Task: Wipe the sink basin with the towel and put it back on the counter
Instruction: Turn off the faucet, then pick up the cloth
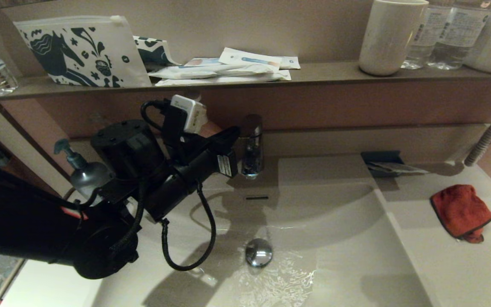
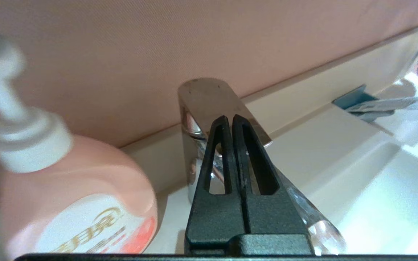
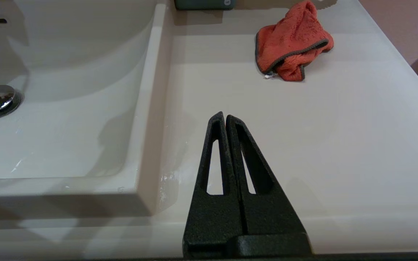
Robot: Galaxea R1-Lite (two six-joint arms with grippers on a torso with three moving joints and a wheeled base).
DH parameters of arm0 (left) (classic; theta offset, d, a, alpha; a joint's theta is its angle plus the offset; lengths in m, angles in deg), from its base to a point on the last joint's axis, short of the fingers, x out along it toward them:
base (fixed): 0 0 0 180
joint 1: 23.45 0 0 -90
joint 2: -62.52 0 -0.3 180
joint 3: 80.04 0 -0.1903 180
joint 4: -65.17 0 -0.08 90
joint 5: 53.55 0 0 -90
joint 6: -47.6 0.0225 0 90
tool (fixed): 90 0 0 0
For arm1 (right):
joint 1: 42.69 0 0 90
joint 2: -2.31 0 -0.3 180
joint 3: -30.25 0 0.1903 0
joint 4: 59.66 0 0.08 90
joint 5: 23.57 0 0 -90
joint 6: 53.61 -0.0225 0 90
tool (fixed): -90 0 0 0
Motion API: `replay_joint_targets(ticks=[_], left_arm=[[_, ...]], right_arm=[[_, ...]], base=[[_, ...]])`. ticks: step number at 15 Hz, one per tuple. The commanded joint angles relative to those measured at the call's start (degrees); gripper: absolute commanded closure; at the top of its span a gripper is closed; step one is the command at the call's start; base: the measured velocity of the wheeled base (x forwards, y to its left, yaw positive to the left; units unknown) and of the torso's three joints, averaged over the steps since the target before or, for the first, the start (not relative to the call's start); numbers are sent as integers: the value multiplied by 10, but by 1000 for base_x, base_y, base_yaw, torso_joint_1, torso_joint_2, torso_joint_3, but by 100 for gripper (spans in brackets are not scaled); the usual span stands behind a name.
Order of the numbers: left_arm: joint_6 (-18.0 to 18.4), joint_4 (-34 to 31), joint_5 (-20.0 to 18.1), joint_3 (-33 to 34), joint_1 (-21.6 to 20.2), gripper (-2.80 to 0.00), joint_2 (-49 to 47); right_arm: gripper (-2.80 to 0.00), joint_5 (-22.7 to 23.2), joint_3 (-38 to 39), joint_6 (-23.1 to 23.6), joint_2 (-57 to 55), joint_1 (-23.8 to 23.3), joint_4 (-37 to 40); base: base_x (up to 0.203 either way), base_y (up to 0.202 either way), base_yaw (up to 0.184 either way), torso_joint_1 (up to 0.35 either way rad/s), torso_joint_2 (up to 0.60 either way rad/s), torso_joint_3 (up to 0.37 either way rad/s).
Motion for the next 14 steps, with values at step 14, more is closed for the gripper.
replay_joint_targets(ticks=[14], left_arm=[[0,10,-3,343,-192,0,435]], right_arm=[[0,0,0,0,0,0,0]], base=[[0,0,0,0,0,0]])
